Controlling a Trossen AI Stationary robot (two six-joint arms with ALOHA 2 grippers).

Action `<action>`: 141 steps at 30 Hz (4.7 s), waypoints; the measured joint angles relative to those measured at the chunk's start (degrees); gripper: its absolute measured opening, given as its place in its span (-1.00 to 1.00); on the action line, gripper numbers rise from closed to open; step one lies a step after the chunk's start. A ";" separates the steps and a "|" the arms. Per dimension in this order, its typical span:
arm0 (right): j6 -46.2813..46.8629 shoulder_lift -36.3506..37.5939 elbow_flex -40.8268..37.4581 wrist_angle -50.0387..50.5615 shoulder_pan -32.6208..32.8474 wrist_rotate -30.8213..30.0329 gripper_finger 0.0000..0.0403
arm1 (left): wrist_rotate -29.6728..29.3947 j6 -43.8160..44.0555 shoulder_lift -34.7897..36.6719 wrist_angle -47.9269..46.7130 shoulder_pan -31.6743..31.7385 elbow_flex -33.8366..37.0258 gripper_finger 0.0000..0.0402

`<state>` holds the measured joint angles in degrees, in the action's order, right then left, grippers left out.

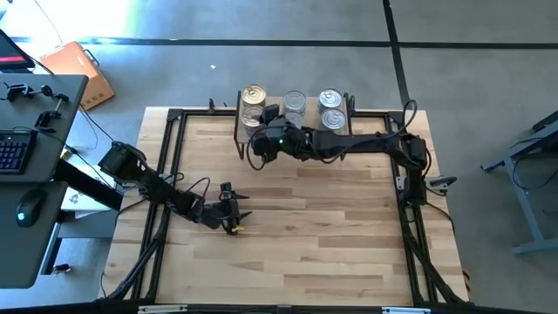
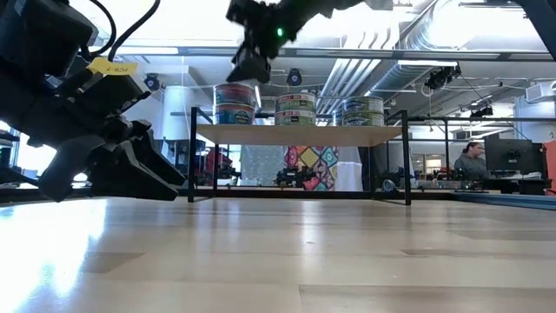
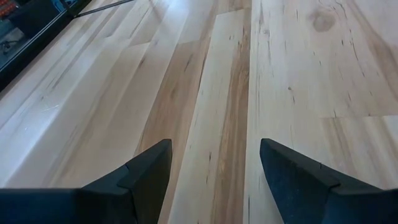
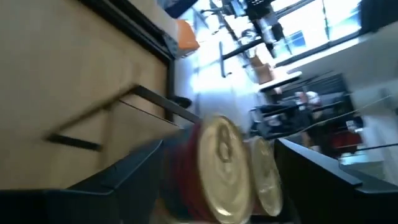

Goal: Stack canned seafood by type on shelf
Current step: Return to Home Position

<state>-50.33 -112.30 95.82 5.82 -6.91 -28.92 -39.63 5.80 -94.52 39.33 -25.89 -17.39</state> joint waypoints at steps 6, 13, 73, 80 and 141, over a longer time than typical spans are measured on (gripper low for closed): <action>8.31 1.77 2.61 15.73 5.87 -0.03 0.39 | -0.01 0.52 0.02 0.00 -0.02 0.00 0.19; 32.63 8.39 0.15 42.96 10.82 4.22 0.14 | 0.01 2.10 0.02 0.30 -0.02 -0.02 0.19; 58.64 104.92 -95.27 -11.89 25.23 19.03 -0.72 | 25.13 -2.91 72.91 -32.14 19.17 6.87 0.19; 59.76 104.91 -95.27 -10.10 25.22 19.03 -0.72 | 25.11 -1.85 85.22 -37.36 19.17 10.66 -0.02; 50.27 111.42 -94.87 -5.40 7.53 28.95 -0.72 | 34.42 -11.43 89.26 -38.16 19.22 16.72 -1.00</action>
<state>-0.05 -0.89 0.95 0.43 0.62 0.03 -5.21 -5.63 -5.26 1.17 -6.67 -0.67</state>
